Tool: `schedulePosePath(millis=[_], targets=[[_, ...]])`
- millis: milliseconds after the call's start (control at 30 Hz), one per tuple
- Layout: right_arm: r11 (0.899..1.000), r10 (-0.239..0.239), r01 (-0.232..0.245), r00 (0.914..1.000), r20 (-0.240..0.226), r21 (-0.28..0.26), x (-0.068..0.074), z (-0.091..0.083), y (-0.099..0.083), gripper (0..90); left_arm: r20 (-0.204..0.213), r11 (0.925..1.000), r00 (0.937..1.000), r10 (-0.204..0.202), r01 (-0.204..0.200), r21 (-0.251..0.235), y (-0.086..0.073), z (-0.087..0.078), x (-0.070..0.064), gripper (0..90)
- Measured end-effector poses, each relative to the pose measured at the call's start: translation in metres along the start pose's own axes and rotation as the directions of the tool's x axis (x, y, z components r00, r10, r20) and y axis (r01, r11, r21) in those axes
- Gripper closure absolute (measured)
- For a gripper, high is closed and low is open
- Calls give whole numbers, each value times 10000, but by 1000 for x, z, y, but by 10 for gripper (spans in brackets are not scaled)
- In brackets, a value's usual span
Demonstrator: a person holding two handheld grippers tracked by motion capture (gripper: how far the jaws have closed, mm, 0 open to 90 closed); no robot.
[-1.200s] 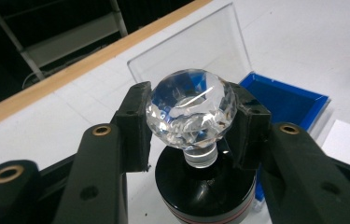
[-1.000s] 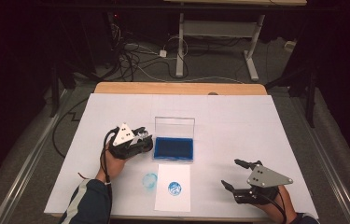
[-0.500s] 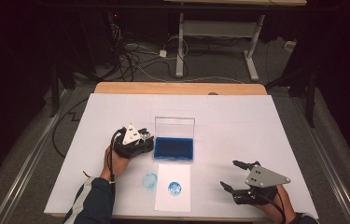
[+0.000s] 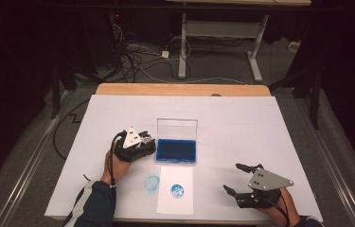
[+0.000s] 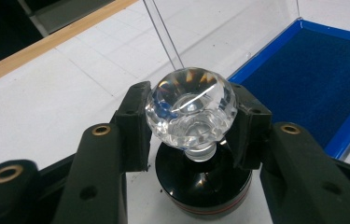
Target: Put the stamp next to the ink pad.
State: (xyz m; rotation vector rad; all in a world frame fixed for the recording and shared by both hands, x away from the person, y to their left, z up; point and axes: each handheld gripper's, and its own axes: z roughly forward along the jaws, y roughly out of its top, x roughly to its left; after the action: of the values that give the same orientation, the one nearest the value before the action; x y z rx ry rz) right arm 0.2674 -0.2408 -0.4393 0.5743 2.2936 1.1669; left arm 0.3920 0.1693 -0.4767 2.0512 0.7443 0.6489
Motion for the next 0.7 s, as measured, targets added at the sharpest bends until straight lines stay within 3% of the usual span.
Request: schedulePosePath(millis=[300, 333, 500, 700], targets=[[9999, -80, 81, 9999, -63, 108, 1, 0, 0, 227, -140, 9998, 9998, 149, -148, 107, 2, 0, -4, 513], [9999, -98, 99, 9999, -91, 121, 1, 0, 0, 227, -214, 9999, 9997, 111, -109, 79, 2, -1, -4, 480], [9998, -154, 156, 9998, -96, 157, 2, 1, 0, 227, -311, 9994, 9990, 335, -337, -51, 5, -2, -5, 489], [9998, -172, 173, 9998, -22, 107, 2, 0, 1, 226, -385, 9993, 9988, 318, -325, -176, 6, -5, -4, 479]])
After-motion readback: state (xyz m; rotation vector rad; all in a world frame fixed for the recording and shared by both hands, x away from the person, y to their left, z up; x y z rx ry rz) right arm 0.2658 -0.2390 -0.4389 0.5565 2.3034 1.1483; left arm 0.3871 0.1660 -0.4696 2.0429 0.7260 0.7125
